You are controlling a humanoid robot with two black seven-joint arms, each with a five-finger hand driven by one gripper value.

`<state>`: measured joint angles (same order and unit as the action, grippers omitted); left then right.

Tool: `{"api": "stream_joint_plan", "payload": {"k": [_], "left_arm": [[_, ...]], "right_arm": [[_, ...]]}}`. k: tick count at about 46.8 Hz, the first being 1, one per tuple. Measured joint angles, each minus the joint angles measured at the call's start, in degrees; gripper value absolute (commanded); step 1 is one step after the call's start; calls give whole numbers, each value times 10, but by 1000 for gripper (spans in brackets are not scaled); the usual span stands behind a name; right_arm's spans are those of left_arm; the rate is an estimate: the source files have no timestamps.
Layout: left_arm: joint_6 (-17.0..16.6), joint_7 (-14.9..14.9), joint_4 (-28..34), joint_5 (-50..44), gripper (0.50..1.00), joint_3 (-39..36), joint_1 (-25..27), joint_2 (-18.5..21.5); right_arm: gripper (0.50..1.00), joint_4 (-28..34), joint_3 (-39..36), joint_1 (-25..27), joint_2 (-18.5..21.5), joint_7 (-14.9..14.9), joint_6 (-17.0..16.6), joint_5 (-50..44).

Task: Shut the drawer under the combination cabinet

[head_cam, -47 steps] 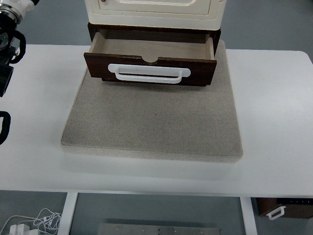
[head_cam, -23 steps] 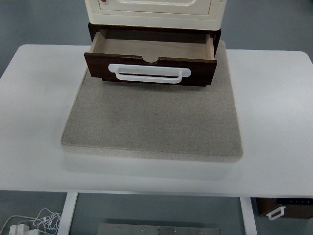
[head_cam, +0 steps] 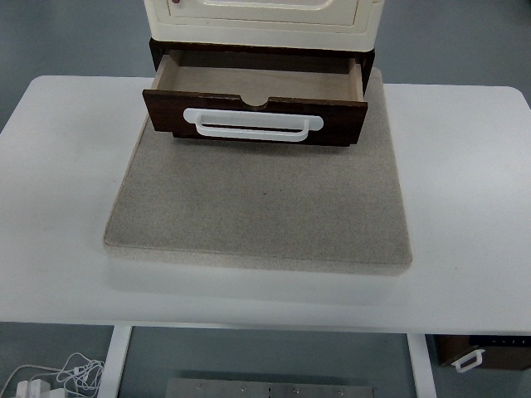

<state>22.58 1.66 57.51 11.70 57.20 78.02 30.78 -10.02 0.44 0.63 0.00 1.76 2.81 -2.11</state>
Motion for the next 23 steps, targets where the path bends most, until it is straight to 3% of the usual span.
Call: {"api": "stream_joint_plan", "payload": {"k": [9, 15, 23], "left_arm": [[-57, 0, 87, 5, 984, -110, 38, -6], [-86, -1, 132, 22, 984, -160, 57, -32], [-91, 3, 170, 69, 984, -199, 57, -72]], "right_arm": [[952, 0, 0, 0, 0, 0, 0, 0], [952, 0, 0, 0, 0, 0, 0, 0], [952, 0, 0, 0, 0, 0, 0, 0]]}}
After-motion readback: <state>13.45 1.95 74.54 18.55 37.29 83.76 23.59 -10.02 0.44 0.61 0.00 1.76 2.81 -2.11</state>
